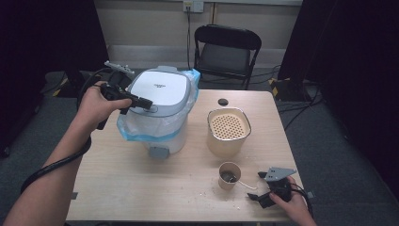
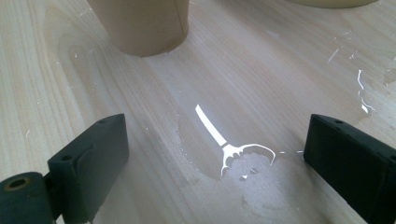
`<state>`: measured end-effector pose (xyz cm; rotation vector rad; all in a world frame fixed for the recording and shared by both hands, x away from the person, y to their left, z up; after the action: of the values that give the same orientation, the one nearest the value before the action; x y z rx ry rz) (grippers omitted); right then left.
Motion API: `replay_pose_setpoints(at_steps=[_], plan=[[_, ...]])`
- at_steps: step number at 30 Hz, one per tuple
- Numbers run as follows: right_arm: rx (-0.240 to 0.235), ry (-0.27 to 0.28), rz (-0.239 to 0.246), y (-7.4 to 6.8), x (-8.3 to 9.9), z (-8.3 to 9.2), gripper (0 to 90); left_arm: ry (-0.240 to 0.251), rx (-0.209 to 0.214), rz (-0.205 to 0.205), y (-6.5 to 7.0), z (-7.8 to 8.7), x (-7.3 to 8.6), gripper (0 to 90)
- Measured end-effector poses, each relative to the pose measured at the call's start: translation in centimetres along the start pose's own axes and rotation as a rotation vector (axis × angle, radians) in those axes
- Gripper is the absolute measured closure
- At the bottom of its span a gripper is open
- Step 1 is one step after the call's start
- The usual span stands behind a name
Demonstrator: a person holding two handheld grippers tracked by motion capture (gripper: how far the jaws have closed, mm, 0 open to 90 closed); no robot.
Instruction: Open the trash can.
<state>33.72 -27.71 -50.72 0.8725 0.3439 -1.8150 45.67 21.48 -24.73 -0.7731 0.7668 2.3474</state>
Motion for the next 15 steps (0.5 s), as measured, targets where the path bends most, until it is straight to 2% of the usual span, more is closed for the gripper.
replay_pose_setpoints(at_steps=[2, 5, 7, 13, 15], plan=[[0.0, 0.0, 0.0, 0.0, 0.0, 0.0, 6.0, -0.003, -0.01, -0.006, -0.09, -0.34, 0.05, 90.0], [0.0, 0.0, 0.0, 0.0, 0.0, 0.0, 6.0, 0.006, 0.005, 0.007, -0.13, -0.48, 0.03, 90.0], [0.0, 0.0, 0.0, 0.0, 0.0, 0.0, 6.0, 0.005, -0.001, 0.005, -0.12, -0.48, 0.0, 90.0], [0.0, 0.0, 0.0, 0.0, 0.0, 0.01, 6.0, 0.0, -0.021, -0.018, 0.16, -0.56, 0.16, 90.0], [0.0, 0.0, 0.001, 0.0, 0.0, 0.0, 6.0, 0.01, -0.011, 0.0, 0.01, -0.55, 0.3, 90.0]])
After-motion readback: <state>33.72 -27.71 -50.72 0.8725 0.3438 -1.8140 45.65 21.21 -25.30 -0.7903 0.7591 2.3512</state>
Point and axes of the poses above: each handheld gripper's, and its own axes: z roughly backward along the jaws, x roughly out of its underside, y roughly to its right, the point moved 1 cm from there along -z, roughly forward along the jaws, and after that the axes turned 13 degrees about z, right-handed, at the moved point
